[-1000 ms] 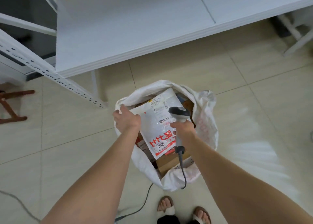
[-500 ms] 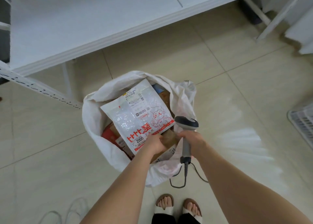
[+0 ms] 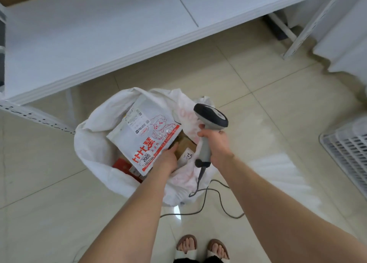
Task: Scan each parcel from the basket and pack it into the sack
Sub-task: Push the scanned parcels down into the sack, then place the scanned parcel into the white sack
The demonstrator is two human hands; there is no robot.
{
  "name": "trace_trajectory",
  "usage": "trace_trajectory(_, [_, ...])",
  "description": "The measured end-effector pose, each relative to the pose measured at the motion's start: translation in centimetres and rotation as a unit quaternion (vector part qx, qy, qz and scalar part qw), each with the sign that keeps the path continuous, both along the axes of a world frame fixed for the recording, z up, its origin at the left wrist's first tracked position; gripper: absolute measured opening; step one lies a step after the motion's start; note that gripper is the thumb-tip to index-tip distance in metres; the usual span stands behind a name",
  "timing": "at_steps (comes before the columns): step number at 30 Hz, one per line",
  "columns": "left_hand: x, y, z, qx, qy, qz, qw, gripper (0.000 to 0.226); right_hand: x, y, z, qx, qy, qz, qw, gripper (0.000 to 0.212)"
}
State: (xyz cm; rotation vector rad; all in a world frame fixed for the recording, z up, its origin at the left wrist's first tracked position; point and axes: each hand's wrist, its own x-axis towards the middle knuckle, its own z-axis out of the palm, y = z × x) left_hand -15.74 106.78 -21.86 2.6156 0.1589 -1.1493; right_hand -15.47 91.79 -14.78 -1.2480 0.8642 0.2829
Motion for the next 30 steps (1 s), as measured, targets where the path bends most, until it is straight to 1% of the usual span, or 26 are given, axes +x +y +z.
trace_trajectory(2, [0.3, -0.7, 0.3, -0.005, 0.009, 0.003, 1.0, 0.074, 0.0, -0.8, 0.3, -0.038, 0.031, 0.012, 0.999, 0.019])
trace_trajectory(4, [0.5, -1.0, 1.1, -0.016, -0.004, 0.022, 1.0, 0.065, -0.5, -1.3, 0.4, -0.075, 0.073, 0.051, 0.993, 0.007])
trace_trajectory(6, [1.0, -0.5, 2.4, -0.008, -0.026, 0.039, 0.999, 0.056, -0.9, -1.5, 0.5, -0.116, 0.106, 0.088, 0.984, 0.021])
trace_trajectory(7, [1.4, -0.1, 3.1, 0.0, -0.025, 0.04, 0.999, 0.055, -1.1, -1.5, 0.7, -0.13, 0.114, 0.099, 0.98, 0.023])
trace_trajectory(9, [1.9, 0.7, 4.8, 0.019, -0.014, 0.048, 0.999, 0.053, -1.2, -1.3, 1.3, -0.147, 0.126, 0.114, 0.974, 0.019])
trace_trajectory(13, [1.8, 1.2, 8.7, 0.031, -0.003, 0.05, 0.998, 0.047, -1.4, -0.6, 3.6, -0.165, 0.13, 0.122, 0.97, 0.018])
trace_trajectory(15, [1.9, 1.0, 11.2, 0.016, -0.012, 0.047, 0.999, 0.046, -1.5, -0.3, 5.5, -0.146, 0.123, 0.108, 0.976, 0.013])
trace_trajectory(18, [2.7, 0.5, 15.9, 0.006, -0.045, 0.032, 0.998, 0.044, -1.6, -0.3, 9.2, -0.062, 0.099, 0.065, 0.991, 0.015])
trace_trajectory(20, [3.5, -0.3, 19.2, 0.002, -0.064, 0.019, 0.998, 0.043, -1.7, -0.6, 12.1, -0.031, 0.077, 0.054, 0.995, 0.015])
trace_trajectory(21, [4.0, -0.8, 20.8, -0.005, -0.07, 0.006, 0.998, 0.041, -1.9, -0.9, 13.6, -0.021, 0.063, 0.048, 0.997, 0.016])
trace_trajectory(24, [5.7, -3.4, 25.7, -0.006, -0.091, -0.045, 0.995, 0.025, -2.4, -2.8, 18.0, 0.007, 0.028, 0.013, 1.0, 0.014])
trace_trajectory(28, [7.2, -9.1, 30.6, -0.017, -0.144, -0.068, 0.987, 0.043, -3.1, -7.6, 23.3, 0.044, -0.008, -0.086, 0.995, 0.009])
trace_trajectory(30, [7.6, -12.9, 32.9, -0.022, -0.16, -0.101, 0.982, 0.043, -3.5, -10.6, 25.6, 0.059, -0.024, -0.126, 0.99, 0.01])
